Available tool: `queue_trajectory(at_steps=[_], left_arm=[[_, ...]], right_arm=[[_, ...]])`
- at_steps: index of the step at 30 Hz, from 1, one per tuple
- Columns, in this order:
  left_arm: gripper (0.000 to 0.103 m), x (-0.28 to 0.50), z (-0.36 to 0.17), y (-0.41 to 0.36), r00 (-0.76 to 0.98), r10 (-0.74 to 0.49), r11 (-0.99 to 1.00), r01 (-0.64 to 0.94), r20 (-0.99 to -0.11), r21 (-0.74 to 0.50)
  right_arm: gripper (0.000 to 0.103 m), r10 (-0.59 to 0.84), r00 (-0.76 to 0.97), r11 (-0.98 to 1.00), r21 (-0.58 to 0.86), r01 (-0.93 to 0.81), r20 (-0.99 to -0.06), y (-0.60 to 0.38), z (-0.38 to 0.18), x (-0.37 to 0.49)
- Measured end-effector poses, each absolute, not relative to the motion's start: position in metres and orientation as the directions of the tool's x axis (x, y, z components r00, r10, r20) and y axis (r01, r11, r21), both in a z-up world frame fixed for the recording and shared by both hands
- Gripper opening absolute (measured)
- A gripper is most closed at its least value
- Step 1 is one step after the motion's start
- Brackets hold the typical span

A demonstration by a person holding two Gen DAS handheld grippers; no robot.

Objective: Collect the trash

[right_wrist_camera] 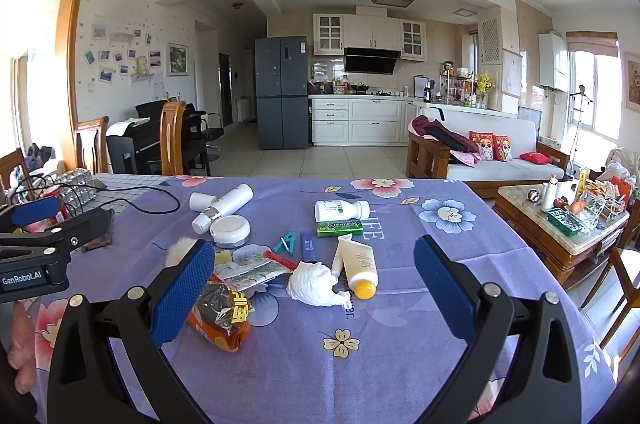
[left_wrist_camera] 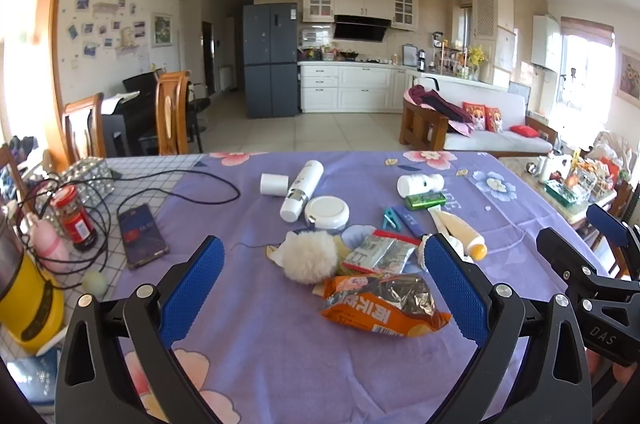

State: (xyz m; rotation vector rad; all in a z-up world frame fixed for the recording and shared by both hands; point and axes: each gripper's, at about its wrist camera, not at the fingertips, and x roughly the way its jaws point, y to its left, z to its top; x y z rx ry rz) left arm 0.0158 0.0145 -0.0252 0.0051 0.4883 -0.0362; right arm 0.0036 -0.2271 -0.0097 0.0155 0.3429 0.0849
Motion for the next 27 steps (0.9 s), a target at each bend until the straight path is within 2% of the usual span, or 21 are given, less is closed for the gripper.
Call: queue_trajectory(at_steps=[7,8,9,10,11,12,13,14,15,17,20,23,27], left_arm=[[0.098,0.018,-0.028,0.013,0.885,-0.036,0.999,0.041,-0.463,0.002],[0.098,0.018,-0.029,0.013,0.888,-0.038,0.999,0.046,-0.459,0.006],[0.097,0.019,-0.03,0.013,0.89,-0.042,0.999,0.051,-0.454,0.007],[0.085,0.019,-0.031,0.015,0.893,-0.063,0.998,0.069,-0.445,-0.003],[0.063,0.02,-0.032,0.019,0.892,-0.101,0.995,0.098,-0.441,-0.03],[0.055,0.022,-0.035,0.027,0.881,-0.163,0.986,0.139,-0.444,-0.086],[0.041,0.027,-0.038,0.037,0.867,-0.226,0.973,0.174,-0.445,-0.155],[0.022,0.031,-0.043,0.049,0.852,-0.276,0.955,0.194,-0.444,-0.223],[0.015,0.036,-0.048,0.06,0.842,-0.311,0.94,0.204,-0.441,-0.274],[0.013,0.047,-0.058,0.08,0.829,-0.296,0.941,0.168,-0.474,-0.295],[0.013,0.07,-0.074,0.095,0.779,-0.302,0.948,0.184,-0.55,-0.26],[0.013,0.105,-0.095,0.104,0.659,-0.387,0.922,0.266,-0.644,-0.281],[0.016,0.146,-0.122,0.097,0.559,-0.39,0.912,0.341,-0.732,-0.226]], right_arm=[[0.099,0.084,0.942,0.996,0.024,-0.08,-0.324,-0.229,-0.012,0.002],[0.097,0.083,0.947,0.997,0.021,-0.081,-0.311,-0.229,-0.012,0.001],[0.087,0.086,0.95,0.996,0.015,-0.086,-0.299,-0.23,-0.013,0.0],[0.079,0.085,0.95,0.996,0.007,-0.087,-0.3,-0.231,-0.012,0.001],[0.061,0.077,0.946,0.997,0.0,-0.081,-0.315,-0.232,-0.013,0.003],[0.043,0.072,0.939,0.997,0.001,-0.076,-0.337,-0.235,-0.015,0.006],[0.036,0.077,0.931,0.997,0.011,-0.078,-0.356,-0.239,-0.017,0.009],[0.022,0.081,0.924,0.997,0.023,-0.078,-0.374,-0.243,-0.019,0.012],[0.015,0.088,0.915,0.996,0.031,-0.082,-0.395,-0.247,-0.022,0.015],[0.013,0.142,0.888,0.99,0.059,-0.13,-0.438,-0.252,-0.03,0.022],[0.013,0.267,0.818,0.964,0.144,-0.224,-0.51,-0.256,-0.044,0.034],[0.013,0.398,0.709,0.916,0.214,-0.338,-0.582,-0.241,-0.059,0.048],[0.017,0.418,0.654,0.904,0.221,-0.365,-0.63,-0.214,-0.071,0.059]])
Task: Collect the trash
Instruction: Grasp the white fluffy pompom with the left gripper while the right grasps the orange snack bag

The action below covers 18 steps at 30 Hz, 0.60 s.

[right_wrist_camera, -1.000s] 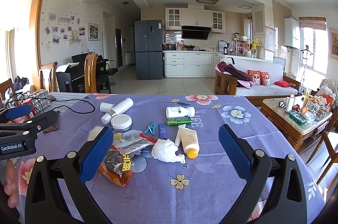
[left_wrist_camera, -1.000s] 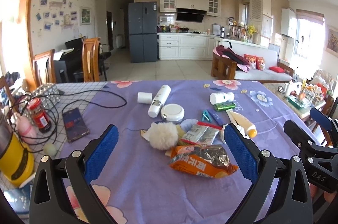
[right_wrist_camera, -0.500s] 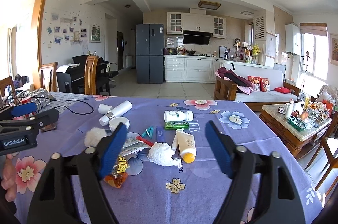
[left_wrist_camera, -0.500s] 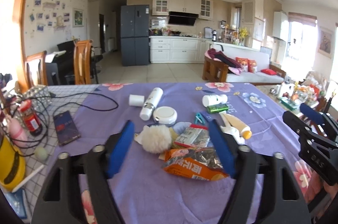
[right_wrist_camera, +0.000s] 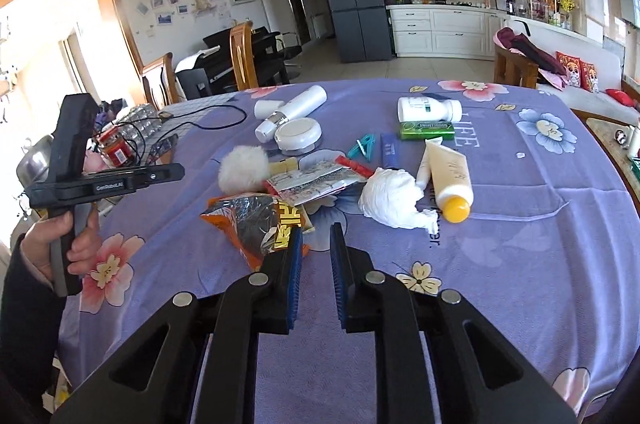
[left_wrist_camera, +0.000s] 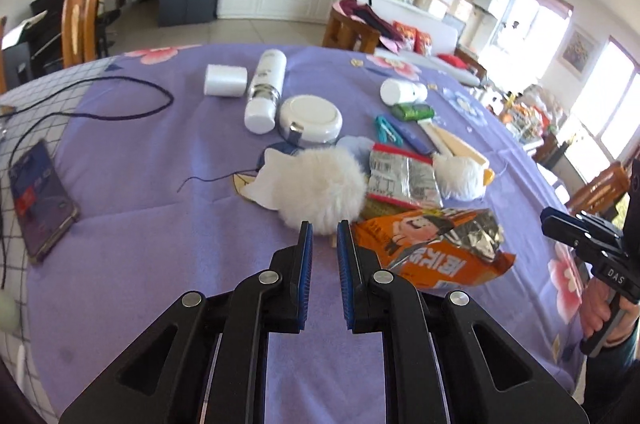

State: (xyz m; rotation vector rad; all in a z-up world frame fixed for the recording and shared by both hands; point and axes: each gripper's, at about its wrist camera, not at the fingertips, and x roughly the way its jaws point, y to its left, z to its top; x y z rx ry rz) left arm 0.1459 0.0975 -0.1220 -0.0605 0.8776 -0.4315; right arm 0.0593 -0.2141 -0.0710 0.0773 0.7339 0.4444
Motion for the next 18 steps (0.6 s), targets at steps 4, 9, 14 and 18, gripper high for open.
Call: queue_trajectory(at_steps=[4,9,14,18], left_arm=[[0.072,0.172,-0.136,0.083,0.538,-0.363,0.906,0.395,-0.76,-0.153],[0.081,0.191,-0.141,0.067,0.517,-0.358,0.888,0.447,-0.777,-0.112],[0.072,0.216,-0.164,0.047,0.477,-0.327,0.882,0.463,-0.816,-0.083],[0.052,0.223,-0.164,0.044,0.502,-0.302,0.897,0.438,-0.81,-0.063]], right_arm=[[0.032,0.484,0.523,0.86,0.27,-0.433,-0.701,-0.191,-0.088,0.077],[0.081,0.45,0.571,0.877,0.218,-0.429,-0.687,-0.183,-0.091,0.075],[0.08,0.414,0.562,0.886,0.174,-0.43,-0.716,-0.174,-0.101,0.089],[0.054,0.452,0.495,0.861,0.219,-0.459,-0.743,-0.166,-0.111,0.098]])
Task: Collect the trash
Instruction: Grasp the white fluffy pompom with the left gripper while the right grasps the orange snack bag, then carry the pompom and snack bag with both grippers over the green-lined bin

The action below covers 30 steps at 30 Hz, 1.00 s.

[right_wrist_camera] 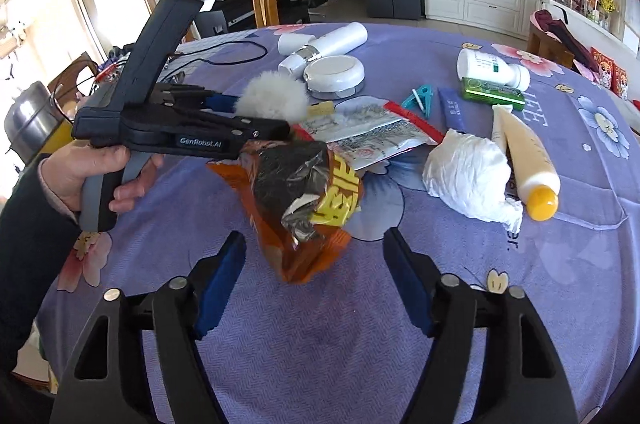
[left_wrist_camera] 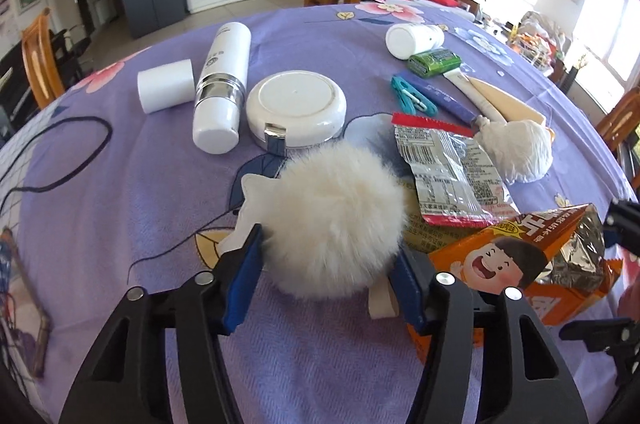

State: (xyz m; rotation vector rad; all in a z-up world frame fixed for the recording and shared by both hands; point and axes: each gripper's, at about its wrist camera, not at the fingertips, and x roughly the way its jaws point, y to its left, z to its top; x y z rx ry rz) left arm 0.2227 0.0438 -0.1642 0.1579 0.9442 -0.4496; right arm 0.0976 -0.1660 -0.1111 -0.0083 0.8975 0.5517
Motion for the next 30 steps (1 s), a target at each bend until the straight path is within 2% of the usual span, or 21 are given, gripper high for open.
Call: queue_trajectory(at_steps=[1,3,7,13,19,24,27,30], left_arm=[[0.037,0.224,-0.163,0.045,0.494,-0.327,0.893,0.44,-0.806,-0.093],[0.036,0.223,-0.161,0.049,0.498,-0.339,0.896,0.429,-0.798,-0.114],[0.035,0.214,-0.158,0.058,0.541,-0.365,0.904,0.4,-0.758,-0.15],[0.035,0.189,-0.131,0.069,0.609,-0.413,0.9,0.388,-0.678,-0.2],[0.035,0.138,-0.078,0.035,0.626,-0.51,0.843,0.499,-0.59,-0.199],[0.035,0.094,-0.034,-0.063,0.538,-0.653,0.71,0.681,-0.533,-0.182],[0.035,0.063,-0.019,-0.156,0.412,-0.752,0.567,0.803,-0.514,-0.185],[0.035,0.024,-0.016,-0.269,0.231,-0.826,0.376,0.906,-0.515,-0.196]], right_arm=[[0.051,0.463,0.481,0.855,0.233,-0.463,-0.744,-0.164,-0.113,0.098],[0.034,0.461,0.476,0.854,0.228,-0.468,-0.749,-0.161,-0.115,0.1],[0.023,0.472,0.506,0.855,0.237,-0.46,-0.722,-0.168,-0.113,0.095],[0.019,0.506,0.57,0.852,0.271,-0.447,-0.647,-0.193,-0.09,0.073],[0.019,0.471,0.703,0.882,0.281,-0.378,-0.533,-0.254,-0.053,0.018],[0.019,0.289,0.85,0.945,0.275,-0.179,-0.44,-0.35,-0.037,-0.061],[0.019,0.083,0.91,0.963,0.266,0.031,-0.407,-0.43,-0.04,-0.126],[0.019,-0.176,0.892,0.924,0.243,0.296,-0.416,-0.518,-0.054,-0.205]])
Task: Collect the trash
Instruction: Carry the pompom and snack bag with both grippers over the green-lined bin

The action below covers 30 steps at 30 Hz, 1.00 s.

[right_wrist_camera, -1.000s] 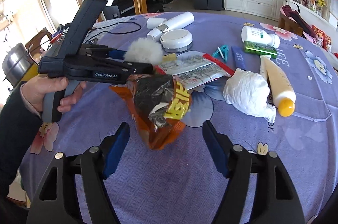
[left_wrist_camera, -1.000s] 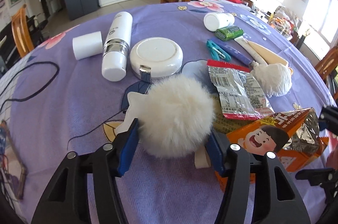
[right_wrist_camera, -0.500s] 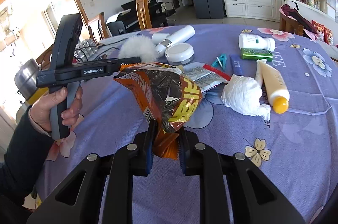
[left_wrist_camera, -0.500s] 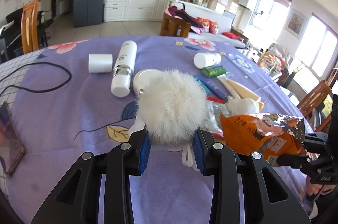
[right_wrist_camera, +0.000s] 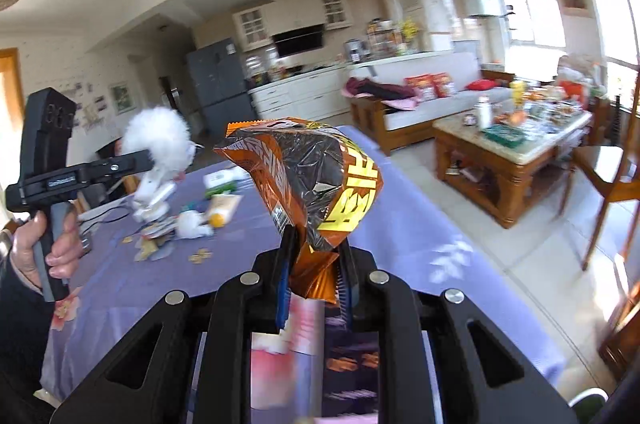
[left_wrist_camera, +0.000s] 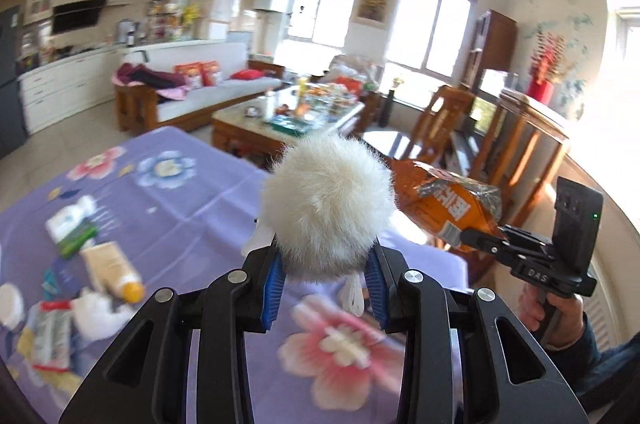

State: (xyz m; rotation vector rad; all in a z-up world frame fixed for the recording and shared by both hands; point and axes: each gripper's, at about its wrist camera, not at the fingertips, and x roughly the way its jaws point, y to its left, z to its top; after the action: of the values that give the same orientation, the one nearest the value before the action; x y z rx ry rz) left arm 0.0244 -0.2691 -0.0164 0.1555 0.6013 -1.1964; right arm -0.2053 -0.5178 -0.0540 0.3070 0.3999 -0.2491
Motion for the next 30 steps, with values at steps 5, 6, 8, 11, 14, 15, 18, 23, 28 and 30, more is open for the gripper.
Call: queue_trajectory(at_steps=[5,6,8,11,14,15,18,23,28,30], left_arm=[[0.035,-0.068,-0.05,-0.46,-0.093,-0.844,0.061,0.962,-0.529,-0.267],[0.035,-0.089,-0.064,-0.495,-0.156,-0.832,0.014,0.954,-0.532,-0.301],[0.035,-0.128,-0.094,-0.56,-0.269,-0.8,-0.061,0.926,-0.536,-0.373],[0.035,-0.194,-0.151,-0.647,-0.377,-0.726,-0.111,0.89,-0.575,-0.443],[0.035,-0.247,-0.222,-0.72,-0.456,-0.632,-0.114,0.854,-0.627,-0.507],[0.035,-0.261,-0.25,-0.743,-0.483,-0.592,-0.104,0.84,-0.645,-0.533],[0.035,-0.299,-0.333,-0.796,-0.527,-0.476,-0.052,0.816,-0.705,-0.575],[0.035,-0.341,-0.444,-0.847,-0.541,-0.322,0.02,0.817,-0.777,-0.577],[0.036,-0.36,-0.508,-0.865,-0.54,-0.237,0.048,0.824,-0.807,-0.565],[0.038,-0.365,-0.519,-0.866,-0.527,-0.211,0.038,0.837,-0.824,-0.545]], right_arm=[[0.019,-0.542,0.676,0.731,0.116,0.672,-0.498,-0.638,-0.103,-0.315],[0.019,-0.573,0.629,0.69,0.105,0.717,-0.526,-0.661,-0.117,-0.333],[0.019,-0.608,0.543,0.609,0.1,0.787,-0.579,-0.702,-0.148,-0.369],[0.019,-0.605,0.416,0.468,0.119,0.876,-0.679,-0.76,-0.207,-0.426],[0.019,-0.56,0.297,0.32,0.129,0.939,-0.773,-0.8,-0.273,-0.48],[0.019,-0.533,0.259,0.275,0.125,0.953,-0.806,-0.809,-0.296,-0.495],[0.019,-0.443,0.18,0.185,0.106,0.977,-0.878,-0.82,-0.363,-0.528],[0.019,-0.34,0.121,0.139,0.078,0.987,-0.933,-0.821,-0.433,-0.555],[0.019,-0.277,0.115,0.11,0.087,0.99,-0.954,-0.832,-0.473,-0.561],[0.02,-0.259,0.124,0.112,0.098,0.989,-0.958,-0.831,-0.486,-0.562]])
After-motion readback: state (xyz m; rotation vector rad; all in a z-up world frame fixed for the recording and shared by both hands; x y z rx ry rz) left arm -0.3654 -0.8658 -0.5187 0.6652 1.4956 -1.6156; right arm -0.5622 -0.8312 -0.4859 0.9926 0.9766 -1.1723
